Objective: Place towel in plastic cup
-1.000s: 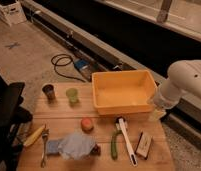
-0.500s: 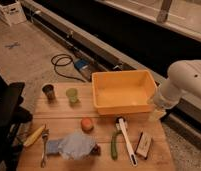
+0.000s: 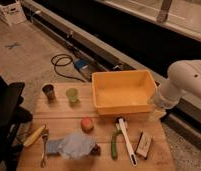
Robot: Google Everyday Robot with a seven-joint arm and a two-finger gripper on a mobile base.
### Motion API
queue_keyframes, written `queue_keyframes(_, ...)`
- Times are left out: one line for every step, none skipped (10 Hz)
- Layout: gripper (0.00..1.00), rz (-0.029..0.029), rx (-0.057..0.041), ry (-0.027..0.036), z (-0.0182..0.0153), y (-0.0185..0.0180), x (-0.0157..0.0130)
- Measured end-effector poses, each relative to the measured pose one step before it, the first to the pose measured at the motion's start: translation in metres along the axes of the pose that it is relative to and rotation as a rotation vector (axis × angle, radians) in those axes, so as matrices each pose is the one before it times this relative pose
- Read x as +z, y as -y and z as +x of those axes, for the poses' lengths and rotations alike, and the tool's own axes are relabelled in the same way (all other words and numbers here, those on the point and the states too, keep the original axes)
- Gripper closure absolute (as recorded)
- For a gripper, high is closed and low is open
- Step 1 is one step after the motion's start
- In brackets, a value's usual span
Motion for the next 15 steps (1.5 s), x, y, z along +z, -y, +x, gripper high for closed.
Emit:
queue_keyframes(0.39, 0.00008, 0.00007, -0.00001, 0.00003, 0.00002, -0.00002)
queue_keyframes(0.39, -0.00001, -0.00048, -0.00118, 0.00012, -0.00016, 0.0002)
queue_keyframes(0.39, 0.00724, -0.00162, -0.00264, -0.00028, 0.0008, -0.00096)
queue_keyframes(0.39, 0.01147, -0.02042, 0.01239, -0.00399, 0.00241, -0.00399)
queue_keyframes(0.39, 0.00545, -0.03679, 0.01661, -0.01192, 0.00234, -0.00448)
queue_keyframes(0.39, -0.00113, -0.02888, 0.01247, -0.01115, 0.00058, -0.00051)
queue_keyframes(0.39, -0.00293, -0.05008, 0.02421, -0.0234, 0.00103, 0.00066)
queue_keyframes(0.39, -0.00572, -0.04386, 0.02561, -0.02195, 0.00075, 0.00164)
queue_keyframes(0.39, -0.00815, -0.05004, 0.03002, -0.02592, 0.00131, 0.00293)
queue_keyframes(0.39, -0.01056, -0.04691, 0.02422, -0.0233, 0.00123, 0.00392)
queue_keyframes(0.39, -0.00931, -0.03672, 0.01676, -0.0169, 0.00091, 0.00355)
queue_keyframes(0.39, -0.02064, -0.05975, 0.02318, -0.02508, -0.00007, 0.00729)
queue_keyframes(0.39, -0.02917, -0.06709, 0.02766, -0.02405, -0.00094, 0.00787)
queue_keyframes(0.39, -0.02707, -0.04742, 0.02472, -0.01177, -0.00178, 0.00482)
queue_keyframes(0.39, -0.01954, -0.03827, 0.01945, -0.00924, -0.00105, 0.00303)
